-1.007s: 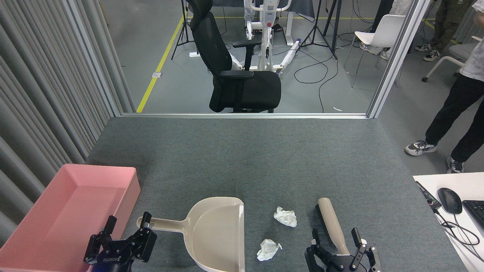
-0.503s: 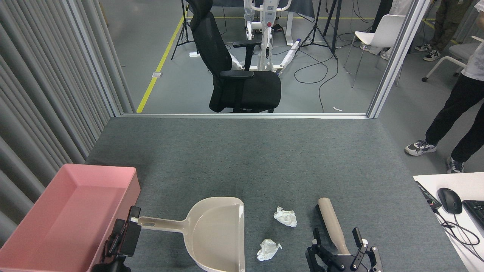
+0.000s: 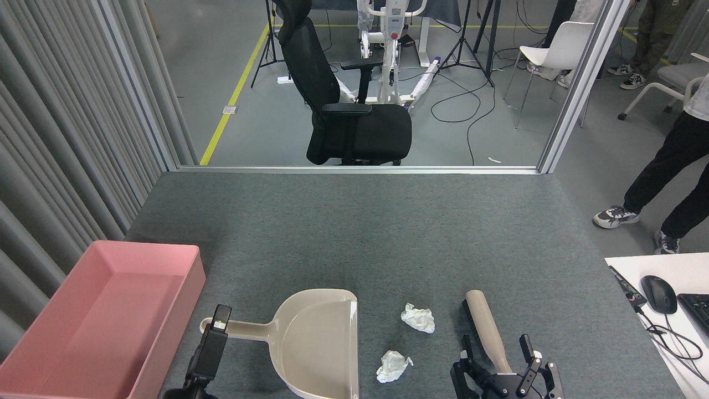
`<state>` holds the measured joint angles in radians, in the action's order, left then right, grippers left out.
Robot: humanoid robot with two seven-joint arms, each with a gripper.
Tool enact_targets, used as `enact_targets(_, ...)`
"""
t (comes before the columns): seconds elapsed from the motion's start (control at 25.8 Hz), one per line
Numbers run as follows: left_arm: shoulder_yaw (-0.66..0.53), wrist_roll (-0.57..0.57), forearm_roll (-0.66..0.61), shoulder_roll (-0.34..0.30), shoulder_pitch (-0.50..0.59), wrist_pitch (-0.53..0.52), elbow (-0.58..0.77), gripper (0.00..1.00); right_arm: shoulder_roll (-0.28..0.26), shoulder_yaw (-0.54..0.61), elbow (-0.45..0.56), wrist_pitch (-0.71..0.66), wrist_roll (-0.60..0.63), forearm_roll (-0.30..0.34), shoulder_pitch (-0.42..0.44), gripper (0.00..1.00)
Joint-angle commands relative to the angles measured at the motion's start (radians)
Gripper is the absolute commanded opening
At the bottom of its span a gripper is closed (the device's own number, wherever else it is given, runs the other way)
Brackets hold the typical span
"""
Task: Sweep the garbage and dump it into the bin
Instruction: 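Grasp the beige dustpan handle with the left gripper, then grasp the wooden-handled brush with the right gripper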
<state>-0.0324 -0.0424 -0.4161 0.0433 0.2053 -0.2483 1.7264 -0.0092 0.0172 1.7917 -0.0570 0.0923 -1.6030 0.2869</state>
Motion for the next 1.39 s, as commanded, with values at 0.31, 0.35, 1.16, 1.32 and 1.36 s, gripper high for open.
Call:
enact_targets(0.31, 0.0, 0.035, 0.023, -0.014, 0.026, -0.06, -0.096, 1.0, -0.017, -0.005, 0.002, -0.003, -0.013, 0.021, 0.026, 1.0)
enact_targets(0.35, 0.0, 0.035, 0.023, -0.014, 0.026, -0.06, -0.096, 1.0, -0.021, -0.006, 0.002, -0.003, -0.013, 0.023, 0.034, 1.0)
enact_targets(1.16, -0.003, 0.038, 0.02, 0.003, -0.049, -0.039, -0.226, 1.0, -0.086, 0.001, 0.0, -0.012, 0.057, 0.126, 0.153, 1.0)
enact_targets(1.32, -0.003, 0.039, 0.017, 0.001, -0.073, -0.037, -0.258, 1.0, -0.087, 0.001, -0.008, -0.012, 0.057, 0.127, 0.163, 1.0)
enact_targets(1.36, -0.003, 0.041, 0.016, 0.001, -0.079, -0.039, -0.271, 1.0, -0.089, 0.001, -0.009, -0.012, 0.057, 0.127, 0.164, 1.0)
